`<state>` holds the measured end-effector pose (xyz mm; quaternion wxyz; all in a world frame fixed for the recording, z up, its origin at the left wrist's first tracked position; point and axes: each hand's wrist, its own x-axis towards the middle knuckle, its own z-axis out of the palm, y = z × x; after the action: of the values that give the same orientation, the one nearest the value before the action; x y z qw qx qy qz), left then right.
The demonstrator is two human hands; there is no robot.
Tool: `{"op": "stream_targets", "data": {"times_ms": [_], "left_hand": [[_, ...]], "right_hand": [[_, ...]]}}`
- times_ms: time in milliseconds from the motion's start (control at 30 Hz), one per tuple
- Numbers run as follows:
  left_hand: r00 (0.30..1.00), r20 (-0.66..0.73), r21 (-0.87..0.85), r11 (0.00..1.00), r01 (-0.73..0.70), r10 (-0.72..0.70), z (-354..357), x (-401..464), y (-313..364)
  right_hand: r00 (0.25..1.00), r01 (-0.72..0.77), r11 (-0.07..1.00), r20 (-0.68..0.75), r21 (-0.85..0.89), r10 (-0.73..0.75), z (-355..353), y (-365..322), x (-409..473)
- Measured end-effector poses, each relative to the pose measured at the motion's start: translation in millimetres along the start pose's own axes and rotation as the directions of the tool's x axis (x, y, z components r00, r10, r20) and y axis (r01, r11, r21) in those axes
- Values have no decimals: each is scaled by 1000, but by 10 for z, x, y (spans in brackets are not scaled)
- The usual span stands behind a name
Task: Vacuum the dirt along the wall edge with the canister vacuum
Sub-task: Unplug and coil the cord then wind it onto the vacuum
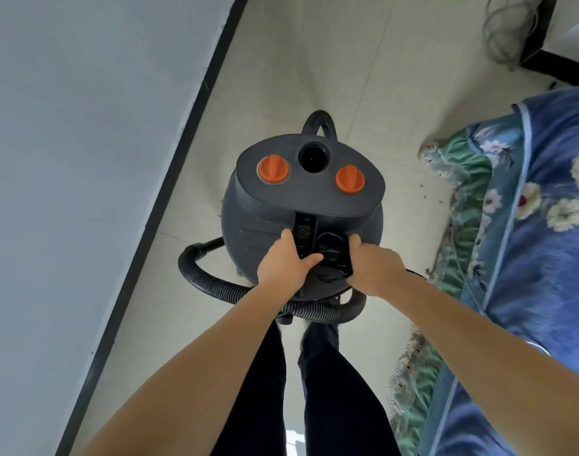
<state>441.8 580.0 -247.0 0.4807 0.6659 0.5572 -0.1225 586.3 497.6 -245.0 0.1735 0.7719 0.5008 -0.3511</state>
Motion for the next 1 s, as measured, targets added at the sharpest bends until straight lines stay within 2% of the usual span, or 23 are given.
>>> {"op": "stream_targets", "data": {"times_ms": [100,233,300,367,433,467,533,633,667,700,733,767,833,1000], "left_hand": [[989,-128,-15,997,69,-71,154,-51,65],[969,-200,-115,986,123,-144,295,-31,113],[973,-191,-170,981,96,-129,307,-29,92],[993,-94,-244,968,51,-76,244,-9,21],[997,30,-403,913,72,-66,111,20,-63],[994,60,-512,851,113,-96,62,16,-84],[981,34,-668,726,164,-190,67,-7,-113],[953,-45,-721,670,176,-299,115,-53,-109],[954,-84,-670,725,159,-287,83,-24,-128],[965,-126,-537,834,128,-229,15,27,-157],[979,-143,-329,940,90,-144,-75,90,-198],[990,-126,-138,990,42,-59,-168,166,-239],[998,-32,112,993,-46,50,-334,320,-257],[979,160,408,895,-180,124,-387,453,-271]], "right_hand": [[997,-77,997,-1,-3,77,-10,20,-25],[988,-153,986,5,60,153,70,-130,-21],[993,-111,993,-34,26,112,66,-174,5],[996,-52,998,-68,-18,51,41,-213,51],[995,16,998,-102,-59,-22,6,-292,115],[991,44,996,-124,-77,-53,-11,-343,151],[982,85,993,-159,-81,-97,-38,-431,210],[966,142,985,-201,-99,-159,-32,-440,274],[962,156,983,-211,-91,-172,-40,-417,288],[961,170,982,-210,-77,-183,-54,-397,300],[960,188,980,-197,-62,-197,-69,-381,317],[961,206,977,-178,-52,-212,-81,-376,339],[960,236,971,-147,-43,-240,-101,-383,386],[945,297,950,-174,99,-277,-34,-344,382]]}}
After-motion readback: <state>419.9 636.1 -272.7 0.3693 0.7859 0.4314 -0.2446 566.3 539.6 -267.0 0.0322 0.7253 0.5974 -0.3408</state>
